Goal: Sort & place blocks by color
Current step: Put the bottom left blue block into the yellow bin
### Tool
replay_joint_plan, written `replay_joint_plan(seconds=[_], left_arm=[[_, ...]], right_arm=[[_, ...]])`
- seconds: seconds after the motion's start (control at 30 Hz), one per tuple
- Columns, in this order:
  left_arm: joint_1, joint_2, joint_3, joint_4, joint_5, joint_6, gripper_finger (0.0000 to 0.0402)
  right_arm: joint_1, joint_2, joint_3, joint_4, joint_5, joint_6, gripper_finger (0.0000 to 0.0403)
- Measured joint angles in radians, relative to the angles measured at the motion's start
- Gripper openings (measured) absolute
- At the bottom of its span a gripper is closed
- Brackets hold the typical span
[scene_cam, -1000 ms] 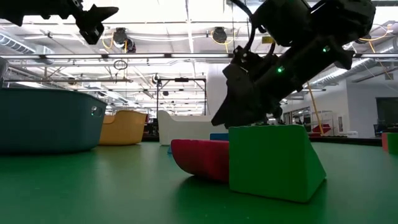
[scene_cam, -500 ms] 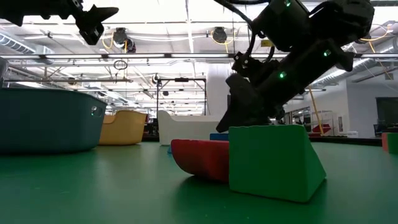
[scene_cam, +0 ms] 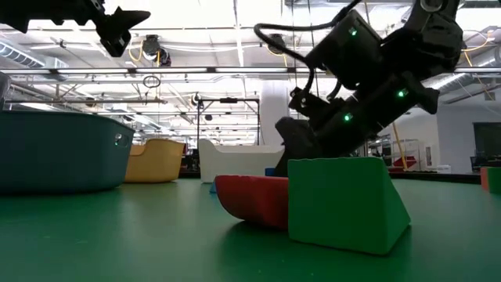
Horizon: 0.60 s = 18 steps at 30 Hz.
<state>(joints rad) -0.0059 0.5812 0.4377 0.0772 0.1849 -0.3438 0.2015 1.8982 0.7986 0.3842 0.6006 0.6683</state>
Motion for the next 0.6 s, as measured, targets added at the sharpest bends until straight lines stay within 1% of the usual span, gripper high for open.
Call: replay_joint_plan(seconds=[0.13, 0.27, 0.33, 0.37, 0.43, 0.6], left_arm=[[0.0, 0.0, 0.0, 0.0, -0.012, 0.002, 0.0255], [0.0, 0.0, 0.0, 0.001, -0.021, -0.001, 0.0255], [0.0, 0.0, 0.0, 0.001, -0.034, -0.027, 0.0255], [0.0, 0.001, 0.0, 0.001, -0.042, -0.037, 0.0255], [0.0, 0.002, 0.0, 0.001, -0.053, -0.066, 0.0255], [0.006, 0.016, 0.0, 0.002, -0.057, -0.116, 0.0255]], right_arm=[[-0.003, 0.017, 0.0, 0.006, 0.003, 0.03, 0.0173], [-0.004, 0.017, 0.0, 0.014, 0.001, 0.077, 0.0113], [-0.005, 0.009, 0.0, 0.033, -0.024, 0.081, 0.0079], [-0.005, 0.008, 0.0, 0.055, -0.039, 0.078, 0.007], [-0.004, -0.006, -0.001, 0.083, -0.053, 0.071, 0.007], [-0.006, -0.076, 0.0, 0.22, -0.069, 0.0, 0.007]])
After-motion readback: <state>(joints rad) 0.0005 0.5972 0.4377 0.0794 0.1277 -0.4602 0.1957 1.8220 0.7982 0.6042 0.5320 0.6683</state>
